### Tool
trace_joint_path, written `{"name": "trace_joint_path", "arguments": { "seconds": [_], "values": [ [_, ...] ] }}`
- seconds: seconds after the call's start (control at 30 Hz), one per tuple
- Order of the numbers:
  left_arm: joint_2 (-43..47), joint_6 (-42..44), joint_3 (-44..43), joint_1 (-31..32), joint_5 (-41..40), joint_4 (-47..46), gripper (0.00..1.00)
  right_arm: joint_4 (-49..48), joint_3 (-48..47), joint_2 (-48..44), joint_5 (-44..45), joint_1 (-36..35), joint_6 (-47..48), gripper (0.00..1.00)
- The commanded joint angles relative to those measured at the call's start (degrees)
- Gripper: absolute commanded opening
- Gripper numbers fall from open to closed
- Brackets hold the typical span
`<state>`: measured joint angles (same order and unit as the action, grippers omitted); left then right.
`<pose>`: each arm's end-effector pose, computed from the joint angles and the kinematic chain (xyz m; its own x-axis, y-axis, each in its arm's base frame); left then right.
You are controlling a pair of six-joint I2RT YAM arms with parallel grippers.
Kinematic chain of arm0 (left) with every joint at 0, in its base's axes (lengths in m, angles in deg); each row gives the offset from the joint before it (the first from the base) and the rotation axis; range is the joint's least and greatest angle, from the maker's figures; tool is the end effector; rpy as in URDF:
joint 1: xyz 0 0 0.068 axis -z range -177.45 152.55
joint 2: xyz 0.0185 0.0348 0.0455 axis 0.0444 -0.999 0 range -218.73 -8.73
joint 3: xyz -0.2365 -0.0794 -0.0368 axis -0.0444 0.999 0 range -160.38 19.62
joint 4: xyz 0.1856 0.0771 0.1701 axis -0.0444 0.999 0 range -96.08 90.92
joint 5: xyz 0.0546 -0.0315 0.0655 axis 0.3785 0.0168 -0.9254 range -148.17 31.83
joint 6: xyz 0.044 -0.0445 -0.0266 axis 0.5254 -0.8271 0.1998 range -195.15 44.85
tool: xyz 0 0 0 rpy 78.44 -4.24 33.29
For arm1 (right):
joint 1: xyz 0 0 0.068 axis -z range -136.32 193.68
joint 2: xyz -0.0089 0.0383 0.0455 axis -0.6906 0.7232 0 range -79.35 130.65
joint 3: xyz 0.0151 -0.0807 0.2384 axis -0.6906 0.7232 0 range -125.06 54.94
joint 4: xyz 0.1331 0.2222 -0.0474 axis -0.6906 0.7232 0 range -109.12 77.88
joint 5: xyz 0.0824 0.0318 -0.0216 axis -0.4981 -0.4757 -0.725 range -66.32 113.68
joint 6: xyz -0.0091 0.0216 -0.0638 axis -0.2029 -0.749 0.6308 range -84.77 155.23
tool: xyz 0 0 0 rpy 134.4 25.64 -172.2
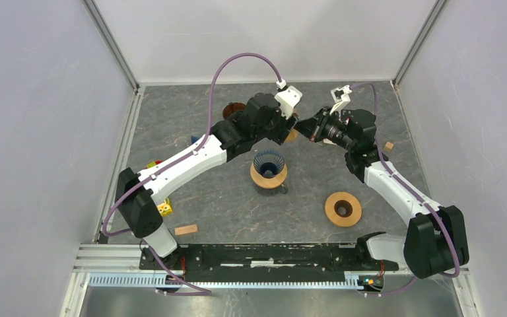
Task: Place the coffee filter in the dripper
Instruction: Place the coffee filter in the coffee dripper.
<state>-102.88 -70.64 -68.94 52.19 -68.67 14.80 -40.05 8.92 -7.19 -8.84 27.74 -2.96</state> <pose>0.2689 -0.3011 0.3342 -0.2372 0.3985 -0.8859 0.6643 0.7320 0.1514 0.2933 0.1142 0.2786 -0.5300 0.3909 -0.7525 -0.5325 0.5372 0.6541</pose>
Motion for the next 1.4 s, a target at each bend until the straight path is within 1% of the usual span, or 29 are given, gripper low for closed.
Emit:
{"name": "trace_joint_path", "arguments": {
  "seconds": [0.0, 0.4, 0.7, 1.03, 1.37],
  "values": [
    [0.44, -3.21, -2.78, -1.03, -0.92, -2.03, 0.69, -1.27, 0.21, -1.52, -0.06, 0.33, 2.02, 0.00],
    [0.96, -3.91, -2.27, -2.08, 0.66, -2.10, 0.70, -0.87, -0.12, -1.69, 0.20, 0.41, 2.51, 0.00],
    [1.71, -4.66, -1.82, -2.10, 3.19, -1.56, 0.74, 2.47, -1.45, -1.63, 1.97, 0.39, 4.97, 0.00],
    [1.36, -5.10, -1.59, -2.10, 2.02, -1.45, 0.76, 1.94, -1.62, -1.71, 1.17, 0.41, 4.17, 0.00],
    [0.98, -4.82, -1.18, -2.10, 1.59, -1.38, 0.80, 1.20, -2.09, -1.70, 0.68, 0.56, 3.17, 0.00]
  ]
}}
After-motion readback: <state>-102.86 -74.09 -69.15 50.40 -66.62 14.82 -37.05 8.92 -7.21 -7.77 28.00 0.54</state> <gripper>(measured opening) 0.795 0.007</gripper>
